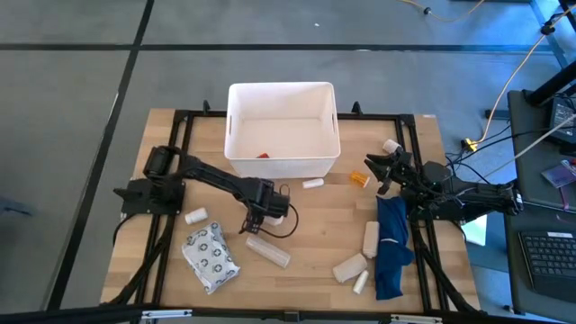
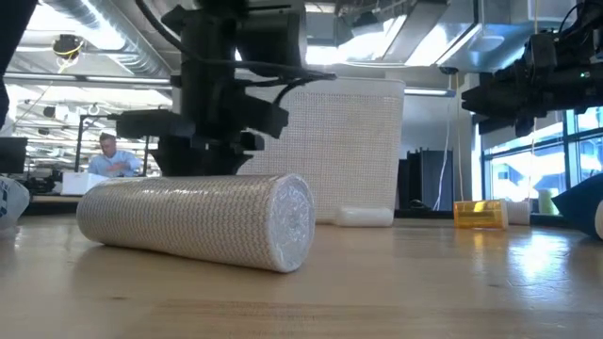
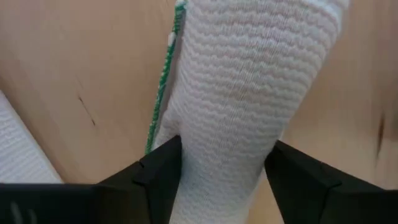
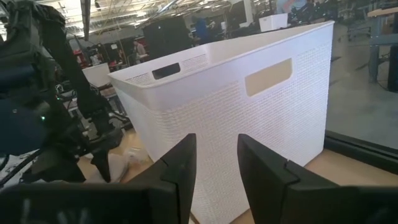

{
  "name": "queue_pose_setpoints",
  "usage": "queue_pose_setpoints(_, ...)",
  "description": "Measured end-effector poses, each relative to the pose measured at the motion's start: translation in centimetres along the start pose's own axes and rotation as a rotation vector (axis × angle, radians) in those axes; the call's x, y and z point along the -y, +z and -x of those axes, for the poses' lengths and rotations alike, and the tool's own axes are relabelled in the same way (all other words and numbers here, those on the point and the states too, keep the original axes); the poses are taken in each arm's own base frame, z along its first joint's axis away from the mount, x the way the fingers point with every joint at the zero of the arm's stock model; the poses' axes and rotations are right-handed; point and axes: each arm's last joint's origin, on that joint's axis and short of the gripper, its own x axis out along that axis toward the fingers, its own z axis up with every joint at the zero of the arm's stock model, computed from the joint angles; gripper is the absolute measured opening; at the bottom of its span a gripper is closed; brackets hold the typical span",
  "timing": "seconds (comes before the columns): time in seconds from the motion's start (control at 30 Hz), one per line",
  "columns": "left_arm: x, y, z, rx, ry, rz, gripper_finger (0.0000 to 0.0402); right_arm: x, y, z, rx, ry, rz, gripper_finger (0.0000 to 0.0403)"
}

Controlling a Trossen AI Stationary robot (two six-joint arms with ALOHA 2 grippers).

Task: Pick & place medical supplies in basket/bin
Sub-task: Put the white bandage into the white bin

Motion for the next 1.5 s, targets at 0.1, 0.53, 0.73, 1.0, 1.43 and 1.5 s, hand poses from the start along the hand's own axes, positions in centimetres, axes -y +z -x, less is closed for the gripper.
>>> queue_pose_setpoints(0.1,0.5,0.0,0.0,-0.001,0.000,-0.013,0.0173,0.0,0.0,0.0,0.000,0.000,0.001,0.0120)
queue_pose_setpoints(0.53,-0.3,-2.5,7.1,0.142,-0.017,0.033,0.0072,0.0,0.0,0.0,0.000,-0.001,0.008,0.0120)
queue_pose_setpoints(0.73,-2.7,-4.6,16.5,0.478,0.059,0.261,0.0072,0.0,0.0,0.0,0.000,-0.001,0.007,0.0120)
queue_pose_setpoints(1.0,-7.6,-8.1,28.0,1.084,0.272,0.553,0.0072,0.0,0.0,0.0,0.000,-0.001,0.005,0.0120)
queue_pose_setpoints(1.43,-19.9,-8.9,23.5,0.712,0.601,0.622,0.0072,0.0,0.0,0.0,0.001,-0.003,0.004,0.0120)
queue_pose_setpoints(1.5,-21.9,-8.7,20.6,0.574,0.577,0.622,0.0072,0.0,0.0,0.0,0.001,-0.003,0.000,0.0120)
